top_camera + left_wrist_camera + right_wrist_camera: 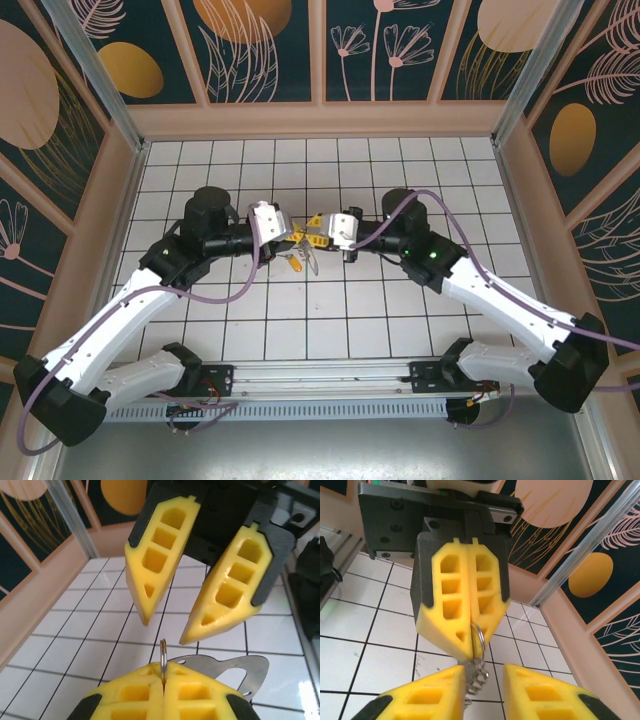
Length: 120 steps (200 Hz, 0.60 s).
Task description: Put the keys on the keyring
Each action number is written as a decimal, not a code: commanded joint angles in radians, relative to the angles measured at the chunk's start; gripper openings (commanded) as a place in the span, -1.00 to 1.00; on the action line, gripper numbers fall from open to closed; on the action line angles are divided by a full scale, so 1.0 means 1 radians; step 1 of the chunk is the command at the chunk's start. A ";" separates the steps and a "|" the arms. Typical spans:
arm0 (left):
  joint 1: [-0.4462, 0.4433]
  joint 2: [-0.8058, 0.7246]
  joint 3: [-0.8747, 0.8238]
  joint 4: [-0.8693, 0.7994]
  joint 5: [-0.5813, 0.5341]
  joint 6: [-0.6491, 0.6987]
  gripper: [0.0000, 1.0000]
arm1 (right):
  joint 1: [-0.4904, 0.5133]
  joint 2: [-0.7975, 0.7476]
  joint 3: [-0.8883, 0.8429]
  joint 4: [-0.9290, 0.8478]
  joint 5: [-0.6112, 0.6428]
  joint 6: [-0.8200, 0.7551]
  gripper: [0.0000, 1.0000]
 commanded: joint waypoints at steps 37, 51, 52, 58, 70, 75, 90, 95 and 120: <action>-0.007 -0.051 -0.059 0.269 0.194 -0.168 -1.00 | -0.053 -0.078 -0.051 0.122 -0.176 0.137 -0.52; -0.007 -0.058 -0.069 0.294 0.197 -0.188 -1.00 | -0.054 -0.076 -0.048 0.125 -0.216 0.146 -0.53; -0.007 -0.058 -0.070 0.296 0.198 -0.189 -1.00 | -0.054 -0.076 -0.048 0.125 -0.218 0.146 -0.53; -0.008 -0.062 -0.077 0.307 0.202 -0.197 -1.00 | -0.054 -0.073 -0.048 0.126 -0.228 0.147 -0.53; -0.007 -0.063 -0.084 0.325 0.205 -0.210 -1.00 | -0.054 -0.072 -0.052 0.137 -0.247 0.151 -0.53; -0.007 -0.064 -0.084 0.326 0.207 -0.212 -1.00 | -0.054 -0.071 -0.054 0.142 -0.251 0.155 -0.53; -0.007 -0.057 -0.084 0.325 0.214 -0.214 -1.00 | -0.055 -0.066 -0.051 0.157 -0.262 0.164 -0.53; -0.008 -0.055 -0.083 0.324 0.216 -0.214 -1.00 | -0.054 -0.063 -0.047 0.163 -0.266 0.167 -0.53; -0.007 -0.045 -0.078 0.312 0.223 -0.209 -1.00 | -0.054 -0.043 -0.042 0.204 -0.289 0.188 -0.54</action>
